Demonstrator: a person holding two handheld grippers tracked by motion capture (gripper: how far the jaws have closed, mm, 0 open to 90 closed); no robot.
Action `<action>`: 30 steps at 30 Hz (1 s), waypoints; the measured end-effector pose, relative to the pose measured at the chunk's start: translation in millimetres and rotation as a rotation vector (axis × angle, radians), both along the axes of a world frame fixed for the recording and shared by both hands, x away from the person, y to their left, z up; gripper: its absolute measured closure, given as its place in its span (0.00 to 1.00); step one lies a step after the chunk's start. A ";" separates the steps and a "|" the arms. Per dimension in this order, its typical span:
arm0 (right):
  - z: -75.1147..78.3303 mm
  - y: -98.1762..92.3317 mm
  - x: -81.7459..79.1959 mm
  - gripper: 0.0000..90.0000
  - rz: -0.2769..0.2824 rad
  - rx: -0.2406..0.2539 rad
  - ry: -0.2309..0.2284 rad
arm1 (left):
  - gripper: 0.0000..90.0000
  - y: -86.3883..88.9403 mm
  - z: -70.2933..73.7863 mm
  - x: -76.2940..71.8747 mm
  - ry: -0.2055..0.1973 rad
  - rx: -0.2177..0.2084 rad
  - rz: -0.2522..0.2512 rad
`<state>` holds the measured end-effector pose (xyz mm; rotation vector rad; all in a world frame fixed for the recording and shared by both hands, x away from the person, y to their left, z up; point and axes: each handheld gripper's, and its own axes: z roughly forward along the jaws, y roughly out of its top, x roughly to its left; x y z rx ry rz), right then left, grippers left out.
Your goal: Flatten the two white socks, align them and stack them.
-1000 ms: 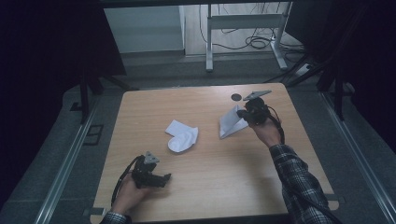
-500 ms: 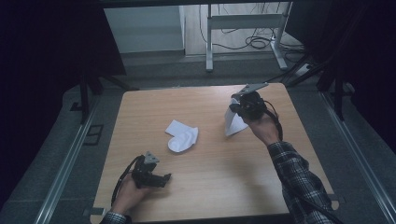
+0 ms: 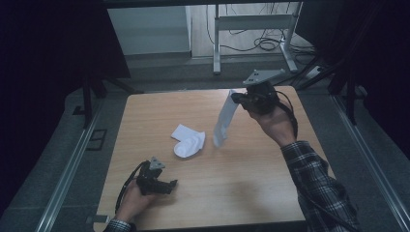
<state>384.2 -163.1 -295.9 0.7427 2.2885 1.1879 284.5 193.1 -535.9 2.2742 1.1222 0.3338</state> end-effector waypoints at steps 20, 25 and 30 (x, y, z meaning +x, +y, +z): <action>-126.9 -100.4 19.0 0.98 -0.202 -0.044 0.246 | 0.12 -0.6 -0.2 -0.5 0.001 -0.005 0.007; -145.1 -115.1 17.0 0.98 -0.233 -0.073 0.261 | 0.12 -0.7 -0.2 -0.5 0.001 -0.005 0.007; -164.1 -127.1 15.5 0.97 -0.256 -0.101 0.287 | 0.12 -0.9 0.1 -0.4 0.003 -0.002 0.008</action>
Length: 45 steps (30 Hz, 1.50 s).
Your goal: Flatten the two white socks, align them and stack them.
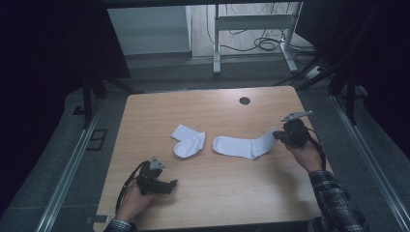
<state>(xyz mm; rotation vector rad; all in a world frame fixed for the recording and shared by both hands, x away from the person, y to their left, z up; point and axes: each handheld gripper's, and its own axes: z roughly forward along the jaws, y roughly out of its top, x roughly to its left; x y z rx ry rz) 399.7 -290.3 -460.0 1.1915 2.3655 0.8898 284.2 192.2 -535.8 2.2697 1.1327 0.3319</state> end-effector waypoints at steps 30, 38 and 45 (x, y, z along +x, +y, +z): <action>-35.8 -38.9 -5.6 0.51 -0.090 0.012 0.031 | 0.32 -43.3 47.1 27.4 -0.086 -0.074 -0.033; -36.7 -37.5 -8.0 0.50 -0.086 0.013 0.034 | 0.44 -77.7 56.1 54.7 -0.120 -0.097 -0.057; -35.8 -37.1 -10.2 0.52 -0.073 0.018 0.028 | 0.56 -107.3 52.7 76.2 -0.141 -0.114 -0.049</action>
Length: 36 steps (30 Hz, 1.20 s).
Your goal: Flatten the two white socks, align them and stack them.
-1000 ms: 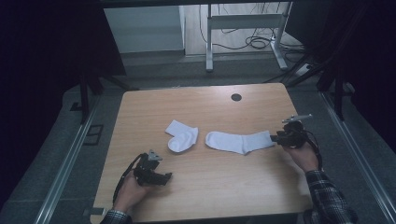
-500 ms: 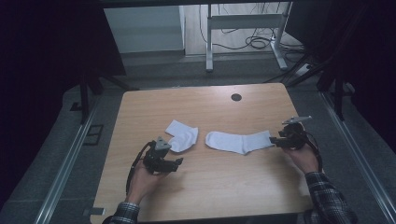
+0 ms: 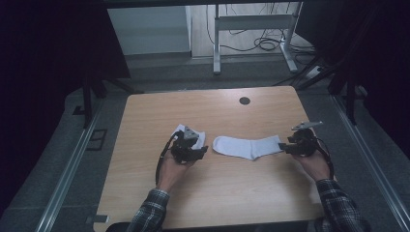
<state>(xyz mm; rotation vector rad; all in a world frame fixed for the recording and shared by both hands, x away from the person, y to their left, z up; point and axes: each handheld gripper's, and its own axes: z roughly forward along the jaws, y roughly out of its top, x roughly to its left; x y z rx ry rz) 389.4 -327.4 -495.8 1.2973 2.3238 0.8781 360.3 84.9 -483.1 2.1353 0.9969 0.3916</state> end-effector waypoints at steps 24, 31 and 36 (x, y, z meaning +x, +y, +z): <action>-12.0 4.4 8.2 0.71 0.005 -0.058 -0.006 | 0.66 -52.8 -43.1 44.0 0.010 0.109 0.078; -20.0 13.4 10.1 0.90 0.053 -0.093 0.041 | 0.78 -52.6 -48.5 44.0 0.027 0.117 0.058; -17.3 20.4 8.0 0.97 0.071 -0.131 0.041 | 0.94 -54.4 -47.2 40.8 0.015 0.127 0.050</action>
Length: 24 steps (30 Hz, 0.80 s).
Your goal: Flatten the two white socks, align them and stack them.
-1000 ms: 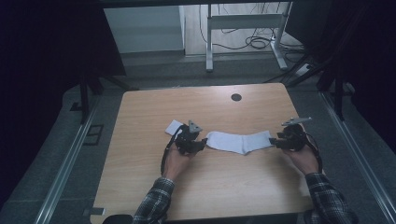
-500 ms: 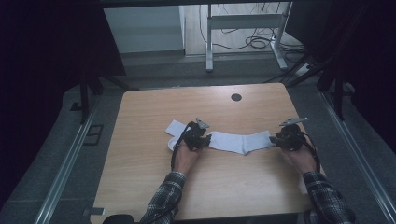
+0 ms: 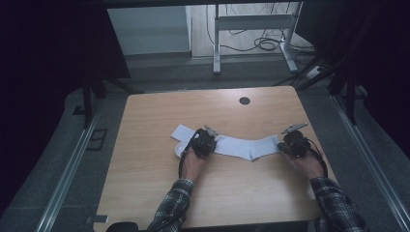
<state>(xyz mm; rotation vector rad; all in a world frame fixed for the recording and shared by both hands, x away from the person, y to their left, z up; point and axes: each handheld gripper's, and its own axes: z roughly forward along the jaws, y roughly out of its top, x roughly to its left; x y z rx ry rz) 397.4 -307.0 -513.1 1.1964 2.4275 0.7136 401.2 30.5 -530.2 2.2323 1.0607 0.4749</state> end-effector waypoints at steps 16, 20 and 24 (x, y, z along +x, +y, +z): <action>25.3 3.7 -25.0 0.96 0.054 0.086 -0.035 | 0.95 26.1 43.3 -31.3 -0.033 -0.042 -0.025; 30.5 5.8 -34.5 0.96 0.080 0.106 -0.040 | 0.95 36.9 48.9 -42.8 -0.027 -0.057 -0.036; 34.2 6.5 -43.0 0.96 0.097 0.132 -0.037 | 0.95 44.1 52.0 -52.7 -0.020 -0.069 -0.047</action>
